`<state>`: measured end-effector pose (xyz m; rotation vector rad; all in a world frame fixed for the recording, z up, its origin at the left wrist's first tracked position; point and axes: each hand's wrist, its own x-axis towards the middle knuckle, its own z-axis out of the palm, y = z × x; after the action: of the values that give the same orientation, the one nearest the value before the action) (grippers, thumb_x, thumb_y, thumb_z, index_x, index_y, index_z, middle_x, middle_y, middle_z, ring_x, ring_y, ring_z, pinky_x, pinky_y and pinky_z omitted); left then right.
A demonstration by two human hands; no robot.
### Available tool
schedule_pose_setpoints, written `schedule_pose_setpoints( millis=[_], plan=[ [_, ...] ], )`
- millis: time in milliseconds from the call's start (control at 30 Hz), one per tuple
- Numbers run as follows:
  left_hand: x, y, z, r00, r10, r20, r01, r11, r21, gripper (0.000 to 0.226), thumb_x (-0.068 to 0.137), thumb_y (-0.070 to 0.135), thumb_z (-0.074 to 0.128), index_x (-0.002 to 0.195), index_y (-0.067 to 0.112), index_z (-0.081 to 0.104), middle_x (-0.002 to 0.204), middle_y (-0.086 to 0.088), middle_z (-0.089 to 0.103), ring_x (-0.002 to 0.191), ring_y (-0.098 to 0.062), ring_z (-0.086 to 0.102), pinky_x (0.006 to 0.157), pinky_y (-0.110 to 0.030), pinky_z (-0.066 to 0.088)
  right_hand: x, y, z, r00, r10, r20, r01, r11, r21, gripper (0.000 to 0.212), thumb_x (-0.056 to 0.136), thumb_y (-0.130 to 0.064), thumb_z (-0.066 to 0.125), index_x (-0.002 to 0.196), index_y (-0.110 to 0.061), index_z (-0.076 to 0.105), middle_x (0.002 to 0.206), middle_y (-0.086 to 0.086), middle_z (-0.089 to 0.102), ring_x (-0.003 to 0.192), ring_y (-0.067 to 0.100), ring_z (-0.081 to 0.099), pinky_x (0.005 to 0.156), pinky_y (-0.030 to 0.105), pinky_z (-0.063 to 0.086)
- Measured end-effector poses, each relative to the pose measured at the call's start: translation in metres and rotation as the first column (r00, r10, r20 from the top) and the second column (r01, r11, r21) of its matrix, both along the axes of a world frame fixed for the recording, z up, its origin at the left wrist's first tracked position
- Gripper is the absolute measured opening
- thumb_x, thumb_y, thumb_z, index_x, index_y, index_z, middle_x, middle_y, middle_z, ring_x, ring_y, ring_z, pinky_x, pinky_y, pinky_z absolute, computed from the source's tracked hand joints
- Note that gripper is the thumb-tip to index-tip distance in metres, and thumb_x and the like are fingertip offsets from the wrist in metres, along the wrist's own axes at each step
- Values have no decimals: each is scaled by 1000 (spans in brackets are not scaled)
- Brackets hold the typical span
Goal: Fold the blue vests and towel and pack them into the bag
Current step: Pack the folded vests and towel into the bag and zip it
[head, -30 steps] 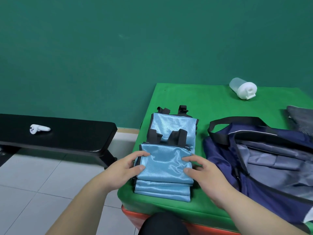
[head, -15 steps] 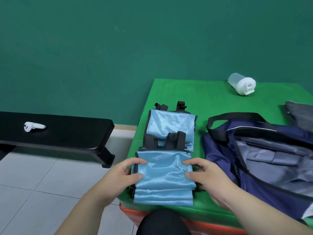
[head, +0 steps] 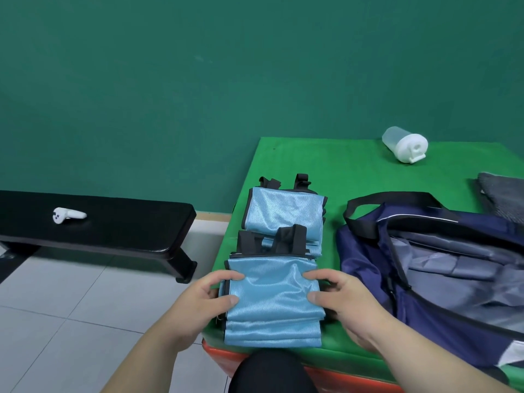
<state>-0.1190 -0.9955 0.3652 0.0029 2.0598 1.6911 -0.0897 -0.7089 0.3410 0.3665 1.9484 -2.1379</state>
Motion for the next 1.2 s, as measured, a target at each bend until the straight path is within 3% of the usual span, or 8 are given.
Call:
schedule_pose_setpoints(
  millis=[233,500,633,833,900,933,1000,1200],
  plan=[
    [14,6,8,998,56,22,-57,997,48,36,90,1,67,107,32,73,114,-10,72,95,-25,70,84,-34,54,0,3,9,999,38,5,-38,999,-29,38,76,1,80,100,-28,79,89,-3,72,89,16,58,89,32,40],
    [28,26,37,993,76,-89,-67,993,97,37,75,16,71,108,32,73,118,1,71,104,-18,68,93,-36,54,12,23,34,996,39,-79,-42,999,-35,38,70,-9,83,101,-30,79,94,10,66,80,23,51,83,32,40],
    [31,45,53,982,69,-176,-60,997,55,40,88,-3,68,100,35,75,77,21,68,69,2,58,73,-13,46,19,42,54,991,3,-132,-8,999,-35,38,81,5,76,97,-29,79,92,1,70,71,10,55,76,25,42],
    [34,85,75,968,35,-248,-28,999,33,40,83,0,74,96,37,76,111,-19,41,91,-29,52,116,-52,22,27,77,70,978,-53,-200,45,998,-43,42,79,9,75,98,-28,80,111,-2,73,87,10,63,86,28,45],
    [31,101,80,963,21,-268,-11,999,42,42,85,-1,73,96,39,75,80,-17,52,102,-19,52,106,-35,41,30,91,75,970,-85,-226,77,996,-45,43,79,11,74,96,-28,80,107,-1,73,84,10,62,84,28,44],
    [29,109,83,960,4,-281,7,999,37,41,85,2,73,97,41,75,74,-2,52,70,-15,57,87,-23,47,31,100,77,968,-95,-233,84,995,-56,43,79,11,73,96,-28,80,103,1,73,82,13,59,81,29,44],
    [23,126,88,958,-13,-288,22,999,27,41,86,3,73,96,43,74,71,12,47,60,-2,48,68,-17,38,35,116,86,970,-120,-212,102,990,-95,41,81,11,72,96,-26,79,94,8,69,78,21,53,73,34,42],
    [7,185,101,933,-105,-343,108,994,-11,41,87,7,73,102,46,72,88,17,58,66,-3,44,70,-17,38,43,174,104,932,-220,-289,197,975,-106,40,78,17,70,95,-19,80,99,17,71,85,23,61,84,39,50]
  ],
)
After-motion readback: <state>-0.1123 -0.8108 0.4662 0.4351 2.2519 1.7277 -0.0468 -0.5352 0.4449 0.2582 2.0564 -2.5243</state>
